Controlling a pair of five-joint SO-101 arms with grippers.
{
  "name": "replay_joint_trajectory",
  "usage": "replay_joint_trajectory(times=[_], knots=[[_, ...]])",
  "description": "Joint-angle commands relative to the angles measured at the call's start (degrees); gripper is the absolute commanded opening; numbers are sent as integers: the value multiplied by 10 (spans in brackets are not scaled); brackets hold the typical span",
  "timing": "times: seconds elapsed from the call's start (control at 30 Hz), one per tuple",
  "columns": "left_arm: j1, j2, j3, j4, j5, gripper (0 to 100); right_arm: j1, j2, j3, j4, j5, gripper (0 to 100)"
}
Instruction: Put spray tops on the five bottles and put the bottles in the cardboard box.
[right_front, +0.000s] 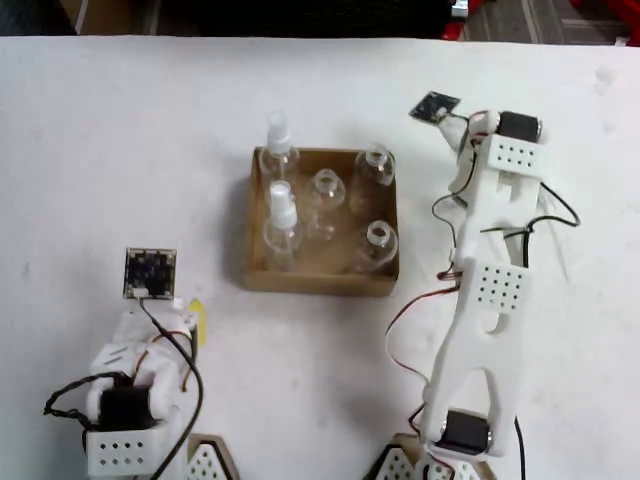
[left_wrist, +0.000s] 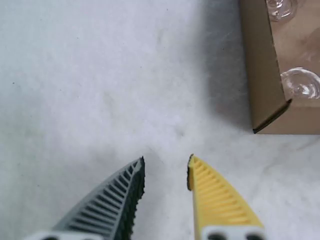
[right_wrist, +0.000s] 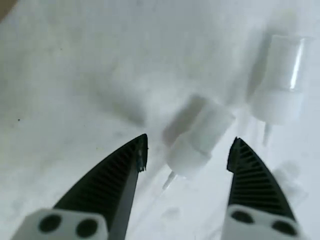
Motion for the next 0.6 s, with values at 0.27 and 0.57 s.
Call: replay_joint_trajectory(times=[0.27,0.57], knots=[[-4,-6,-2,3,-6,135,19,0,-2,-29,7,140],[-4,-6,-2,3,-6,135,-8,44,-10,-30,6,39]])
